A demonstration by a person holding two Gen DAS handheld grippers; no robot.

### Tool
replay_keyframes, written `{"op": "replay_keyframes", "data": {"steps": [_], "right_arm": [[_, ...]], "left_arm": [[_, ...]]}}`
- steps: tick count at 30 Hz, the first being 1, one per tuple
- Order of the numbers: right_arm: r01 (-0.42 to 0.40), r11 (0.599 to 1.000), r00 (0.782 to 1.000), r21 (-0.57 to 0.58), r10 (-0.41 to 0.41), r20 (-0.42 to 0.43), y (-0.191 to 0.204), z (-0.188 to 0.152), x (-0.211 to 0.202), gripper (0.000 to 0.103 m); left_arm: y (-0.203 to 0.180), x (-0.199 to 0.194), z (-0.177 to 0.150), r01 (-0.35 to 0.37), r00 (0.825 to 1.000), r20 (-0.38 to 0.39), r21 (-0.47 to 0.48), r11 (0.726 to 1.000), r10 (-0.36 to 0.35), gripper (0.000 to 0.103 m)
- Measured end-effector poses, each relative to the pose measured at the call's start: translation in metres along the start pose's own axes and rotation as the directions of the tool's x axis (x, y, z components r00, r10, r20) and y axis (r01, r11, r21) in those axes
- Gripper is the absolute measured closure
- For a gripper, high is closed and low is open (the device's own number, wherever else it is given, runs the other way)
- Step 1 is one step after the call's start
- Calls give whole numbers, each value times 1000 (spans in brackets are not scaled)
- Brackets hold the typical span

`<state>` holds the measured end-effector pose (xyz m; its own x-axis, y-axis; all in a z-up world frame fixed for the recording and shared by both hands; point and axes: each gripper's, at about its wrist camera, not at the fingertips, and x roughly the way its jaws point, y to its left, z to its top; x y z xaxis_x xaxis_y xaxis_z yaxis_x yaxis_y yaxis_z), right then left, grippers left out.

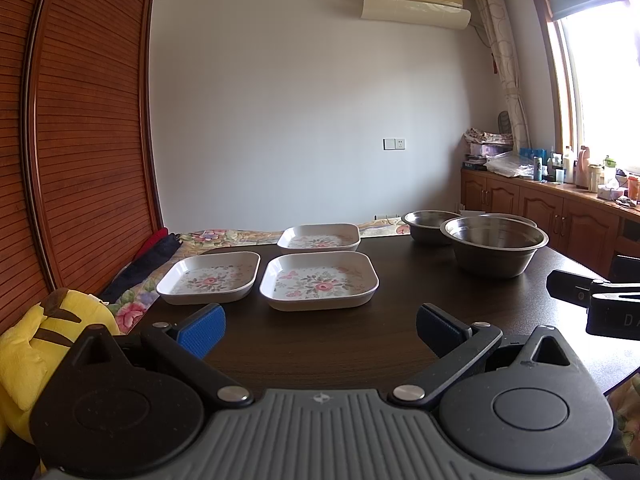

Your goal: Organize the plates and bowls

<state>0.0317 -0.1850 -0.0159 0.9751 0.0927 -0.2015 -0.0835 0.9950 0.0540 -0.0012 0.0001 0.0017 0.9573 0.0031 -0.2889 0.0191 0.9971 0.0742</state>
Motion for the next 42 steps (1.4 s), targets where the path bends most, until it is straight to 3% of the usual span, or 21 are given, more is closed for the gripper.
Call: {"op": "replay_keyframes", "data": {"steps": [22, 31, 42], "right_arm": [[0, 1000, 1000, 2, 0, -7, -1, 0, 0, 0], [-25, 995, 1000, -96, 26, 8, 11, 9, 11, 0], [-89, 988, 996, -126, 88, -13, 20, 21, 31, 0]], "left_arm": [[2, 2, -4, 4, 1000, -10, 3, 1000, -4, 0], [9, 15, -3, 0, 999, -39, 12, 1000, 0, 0], [35, 36, 11, -43, 998, -51, 16, 999, 44, 0]]}}
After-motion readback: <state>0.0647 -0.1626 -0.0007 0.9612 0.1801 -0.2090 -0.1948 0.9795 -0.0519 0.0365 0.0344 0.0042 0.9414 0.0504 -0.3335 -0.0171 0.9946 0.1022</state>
